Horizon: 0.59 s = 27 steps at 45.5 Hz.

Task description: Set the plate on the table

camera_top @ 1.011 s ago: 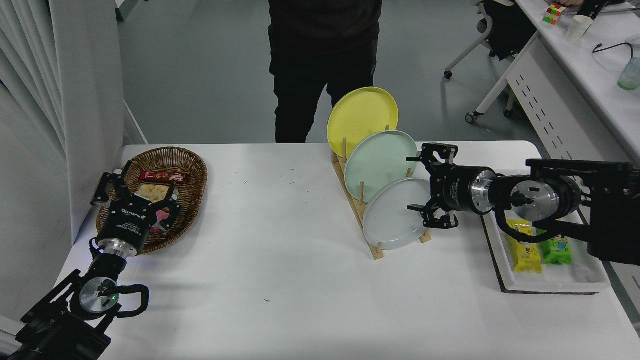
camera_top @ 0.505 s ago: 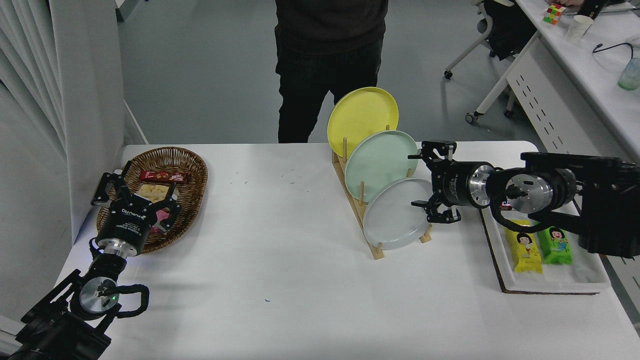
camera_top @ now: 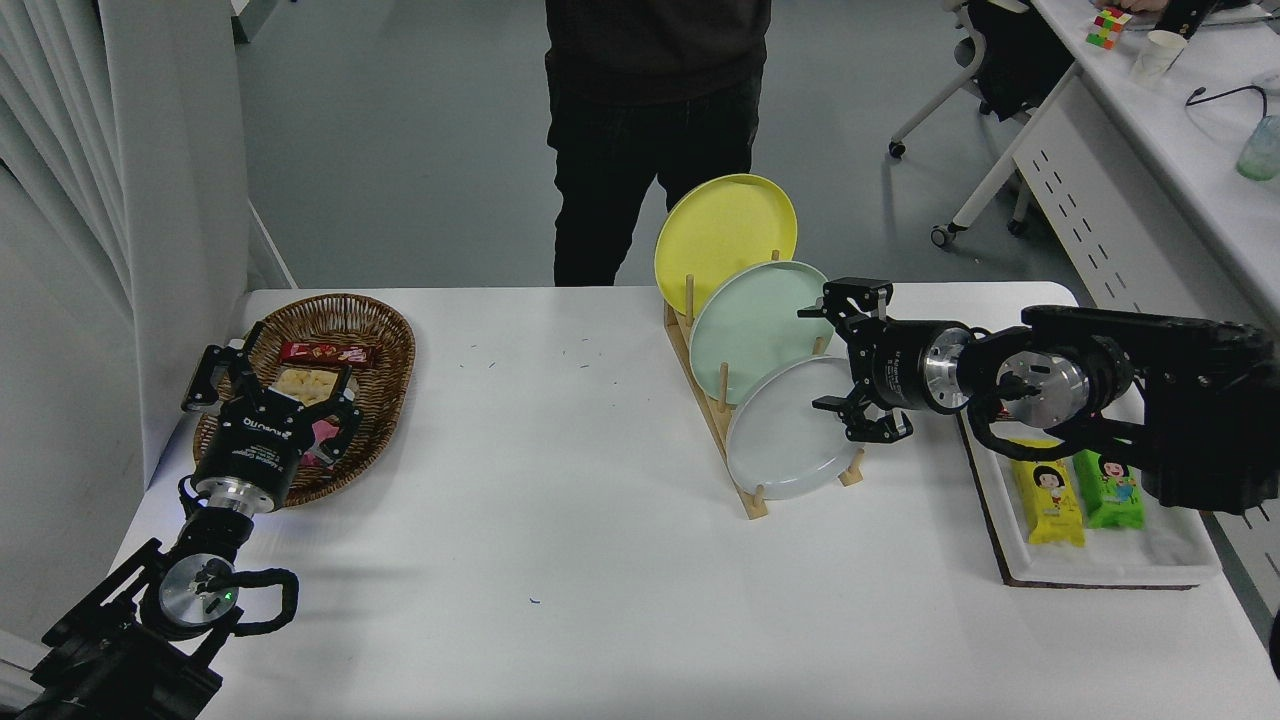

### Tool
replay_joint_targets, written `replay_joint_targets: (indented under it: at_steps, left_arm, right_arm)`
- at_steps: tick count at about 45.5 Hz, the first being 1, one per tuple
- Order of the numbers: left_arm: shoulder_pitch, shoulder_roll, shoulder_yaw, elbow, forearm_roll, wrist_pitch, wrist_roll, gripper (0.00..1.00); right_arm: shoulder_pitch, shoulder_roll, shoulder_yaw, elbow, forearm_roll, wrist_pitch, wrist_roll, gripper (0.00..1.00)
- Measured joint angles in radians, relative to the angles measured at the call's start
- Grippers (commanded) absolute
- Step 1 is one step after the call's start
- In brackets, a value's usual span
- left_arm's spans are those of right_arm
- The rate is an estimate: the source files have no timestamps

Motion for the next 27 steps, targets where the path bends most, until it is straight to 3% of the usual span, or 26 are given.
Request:
replay_joint_targets:
  at_steps: [27]
  left_arm:
    - [0.000, 0.000, 0.000, 0.000, 0.000, 0.000, 0.000, 0.98]
  right_arm:
    - [-0.008, 0.003, 0.026, -0.024, 0.022, 0.001, -0.026, 0.97]
